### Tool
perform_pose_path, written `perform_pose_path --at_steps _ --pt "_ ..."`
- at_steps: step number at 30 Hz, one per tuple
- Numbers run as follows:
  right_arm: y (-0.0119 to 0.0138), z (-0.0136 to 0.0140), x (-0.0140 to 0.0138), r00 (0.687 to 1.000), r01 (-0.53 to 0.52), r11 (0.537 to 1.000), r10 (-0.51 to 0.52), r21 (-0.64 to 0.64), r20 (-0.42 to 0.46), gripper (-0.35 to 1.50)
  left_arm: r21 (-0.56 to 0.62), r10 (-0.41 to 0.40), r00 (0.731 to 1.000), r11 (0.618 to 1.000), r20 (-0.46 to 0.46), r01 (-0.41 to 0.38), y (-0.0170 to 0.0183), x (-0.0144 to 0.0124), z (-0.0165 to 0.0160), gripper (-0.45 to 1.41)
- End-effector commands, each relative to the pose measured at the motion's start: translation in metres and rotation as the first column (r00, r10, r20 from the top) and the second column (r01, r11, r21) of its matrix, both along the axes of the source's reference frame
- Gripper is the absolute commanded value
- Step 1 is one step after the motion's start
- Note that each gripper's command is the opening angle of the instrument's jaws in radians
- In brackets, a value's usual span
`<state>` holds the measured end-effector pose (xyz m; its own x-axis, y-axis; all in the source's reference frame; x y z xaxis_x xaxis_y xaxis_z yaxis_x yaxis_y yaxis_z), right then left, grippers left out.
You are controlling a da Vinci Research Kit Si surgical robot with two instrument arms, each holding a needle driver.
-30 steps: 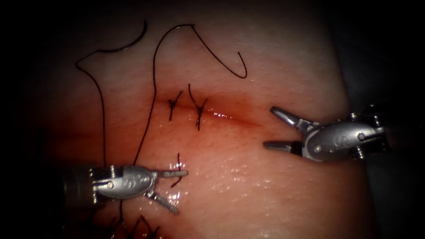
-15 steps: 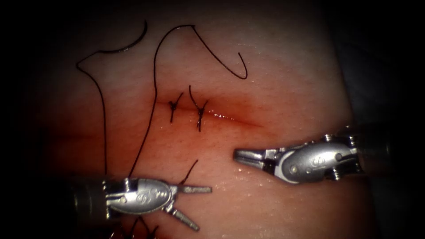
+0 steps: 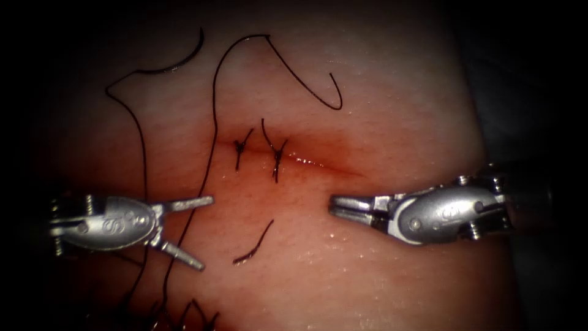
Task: Wound Closure
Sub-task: Pick up the suture needle with the left tool.
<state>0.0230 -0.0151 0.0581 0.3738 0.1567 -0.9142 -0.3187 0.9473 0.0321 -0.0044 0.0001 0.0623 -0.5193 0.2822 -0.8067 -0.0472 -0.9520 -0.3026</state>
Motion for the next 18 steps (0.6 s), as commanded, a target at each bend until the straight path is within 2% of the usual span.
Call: perform_pose_path --at_steps 1,2,4,6,7,9,10,13,18 --pt "-0.0004 0.0005 0.0006 1.0 -0.001 1.0 0.001 0.001 0.003 0.32 -0.01 -0.032 0.999 0.999 -0.024 0.032 0.0006 -0.0001 0.0008 0.69" --pt "-0.0003 0.0005 0.0007 1.0 -0.006 1.0 0.006 0.0 0.008 0.34 -0.036 -0.113 0.989 0.993 -0.094 0.11 0.0025 0.0005 0.0016 0.78" --pt "-0.0003 0.0005 0.0007 1.0 -0.012 1.0 0.012 0.0 0.015 0.42 -0.062 -0.185 0.968 0.982 -0.17 0.177 0.004 0.0008 0.0024 0.94" --pt "-0.0003 0.0005 0.0006 0.999 -0.022 1.0 0.022 0.004 0.023 0.58 -0.094 -0.258 0.934 0.966 -0.247 0.242 0.0057 0.0009 0.0033 0.98" --pt "-0.0004 0.0005 0.0006 0.999 -0.03 1.0 0.03 0.009 0.028 0.64 -0.106 -0.283 0.919 0.959 -0.276 0.263 0.0064 0.0008 0.0037 0.89" --pt "-0.0004 0.0005 0.0003 0.997 -0.056 0.998 0.055 0.022 0.046 0.79 -0.121 -0.322 0.892 0.947 -0.317 0.298 0.0079 0.0008 0.0048 0.91" --pt "-0.0003 0.0003 -0.0006 0.992 -0.098 0.995 0.095 0.035 0.083 0.93 -0.118 -0.338 0.876 0.941 -0.345 0.316 0.0099 0.0006 0.0065 0.89" --pt "-0.0002 0.0002 -0.0014 0.989 -0.112 0.993 0.107 0.036 0.1 0.98 -0.098 -0.357 0.864 0.933 -0.356 0.346 0.0109 0.0005 0.0075 0.89" --pt "0.0003 -0.0002 -0.0044 0.978 -0.158 0.986 0.148 0.054 0.147 1.03 -0.054 -0.406 0.83 0.906 -0.382 0.419 0.0132 0.0006 0.011 0.89"
